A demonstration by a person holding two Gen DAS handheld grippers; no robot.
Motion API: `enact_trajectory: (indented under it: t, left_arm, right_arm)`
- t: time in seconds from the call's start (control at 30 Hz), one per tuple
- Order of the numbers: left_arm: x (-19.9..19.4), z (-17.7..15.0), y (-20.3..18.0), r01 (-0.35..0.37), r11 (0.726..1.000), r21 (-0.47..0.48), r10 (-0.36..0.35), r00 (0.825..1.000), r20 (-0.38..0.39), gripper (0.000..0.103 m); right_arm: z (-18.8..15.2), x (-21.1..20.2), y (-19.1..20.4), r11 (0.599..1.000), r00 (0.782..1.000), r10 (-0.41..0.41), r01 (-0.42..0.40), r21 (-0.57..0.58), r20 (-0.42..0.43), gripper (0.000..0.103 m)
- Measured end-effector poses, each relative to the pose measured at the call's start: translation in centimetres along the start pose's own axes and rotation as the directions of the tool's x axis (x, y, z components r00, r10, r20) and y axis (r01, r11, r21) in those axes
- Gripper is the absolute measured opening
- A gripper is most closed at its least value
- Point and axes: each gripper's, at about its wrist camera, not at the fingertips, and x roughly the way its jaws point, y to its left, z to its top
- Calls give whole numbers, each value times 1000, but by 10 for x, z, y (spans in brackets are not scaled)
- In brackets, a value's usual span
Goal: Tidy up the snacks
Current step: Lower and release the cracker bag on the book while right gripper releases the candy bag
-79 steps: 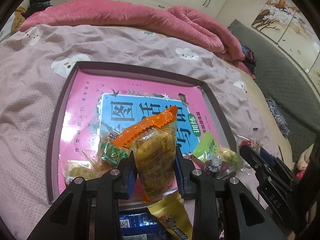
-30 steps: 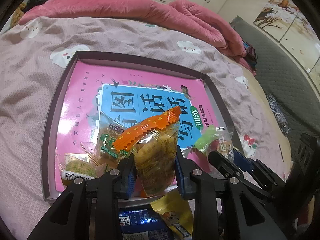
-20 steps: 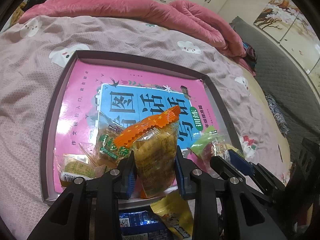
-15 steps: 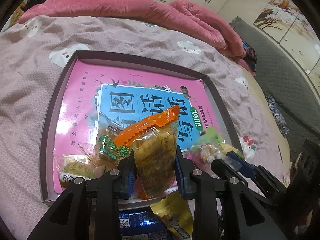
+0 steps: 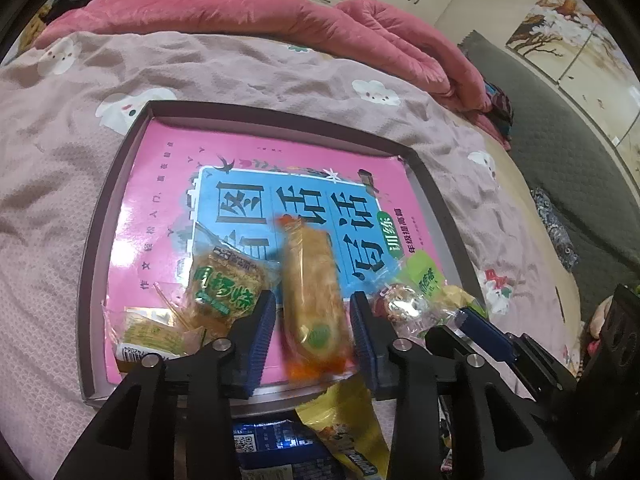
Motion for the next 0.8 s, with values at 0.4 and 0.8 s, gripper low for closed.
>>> enact_trajectory:
  t: [0.4,0.8]
  left_arm:
    - [-3,0,-1,6,1000,-4,-6,1000,1,46]
    - [-11,0,-3,-1,1000,7,1,1000,9,61]
  right_arm:
    - [1,-5,-1,1000,1000,-1,1,4,14,41]
    - [2,-7,-3,1000,1000,-4,4,12,23,47]
